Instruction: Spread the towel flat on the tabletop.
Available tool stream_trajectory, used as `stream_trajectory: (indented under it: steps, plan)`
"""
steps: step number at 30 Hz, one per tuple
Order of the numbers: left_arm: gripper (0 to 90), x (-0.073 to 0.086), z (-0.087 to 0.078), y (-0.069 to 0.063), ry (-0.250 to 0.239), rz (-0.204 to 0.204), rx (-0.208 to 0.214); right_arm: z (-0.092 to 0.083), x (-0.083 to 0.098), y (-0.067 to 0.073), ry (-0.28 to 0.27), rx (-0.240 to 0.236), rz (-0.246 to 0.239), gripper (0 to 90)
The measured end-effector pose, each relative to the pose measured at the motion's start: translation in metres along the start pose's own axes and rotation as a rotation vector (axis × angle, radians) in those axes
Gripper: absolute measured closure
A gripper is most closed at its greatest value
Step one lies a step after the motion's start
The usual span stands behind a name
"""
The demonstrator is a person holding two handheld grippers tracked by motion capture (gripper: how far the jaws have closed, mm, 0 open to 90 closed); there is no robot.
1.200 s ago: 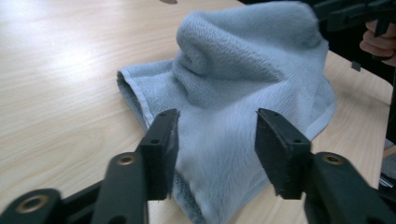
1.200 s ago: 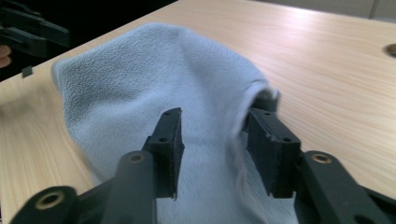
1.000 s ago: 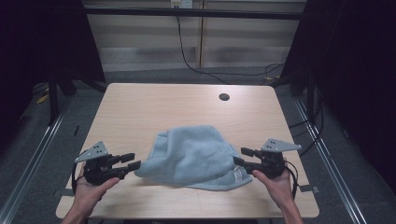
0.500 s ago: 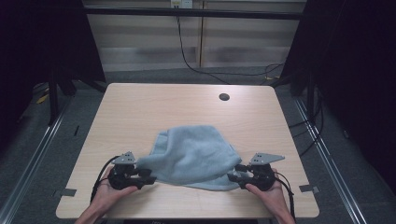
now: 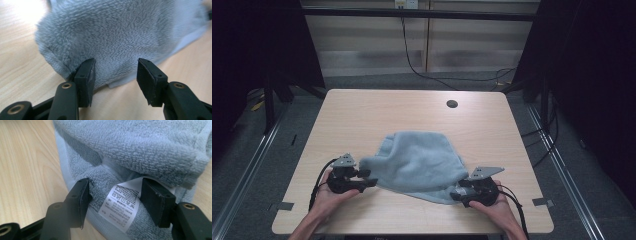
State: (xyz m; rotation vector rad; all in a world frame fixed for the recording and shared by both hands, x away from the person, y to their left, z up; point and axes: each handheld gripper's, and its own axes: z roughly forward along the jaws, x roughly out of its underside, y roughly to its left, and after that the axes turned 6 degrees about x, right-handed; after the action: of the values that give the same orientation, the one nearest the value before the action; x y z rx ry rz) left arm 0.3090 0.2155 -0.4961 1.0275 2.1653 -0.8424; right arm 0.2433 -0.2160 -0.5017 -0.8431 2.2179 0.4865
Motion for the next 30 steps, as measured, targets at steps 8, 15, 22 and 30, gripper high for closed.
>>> stream_trajectory:
  steps: [8, 15, 22, 30]
  plan:
    - [75.9, 0.0, 0.008, -0.002, 0.012, 0.085, -0.094, 0.002, 0.005, 0.01, -0.028, 0.061, -0.075, 42.3]
    - [86.4, 0.004, -0.007, -0.007, -0.025, 0.064, -0.021, -0.012, -0.002, 0.012, -0.061, 0.076, -0.026, 77.3]
    - [86.4, 0.001, -0.027, -0.015, -0.129, 0.048, 0.019, -0.039, -0.017, 0.008, -0.175, 0.007, 0.026, 80.2]
    - [79.7, -0.004, -0.032, -0.016, -0.159, 0.046, 0.014, -0.048, -0.056, 0.002, -0.265, -0.061, 0.034, 90.0]
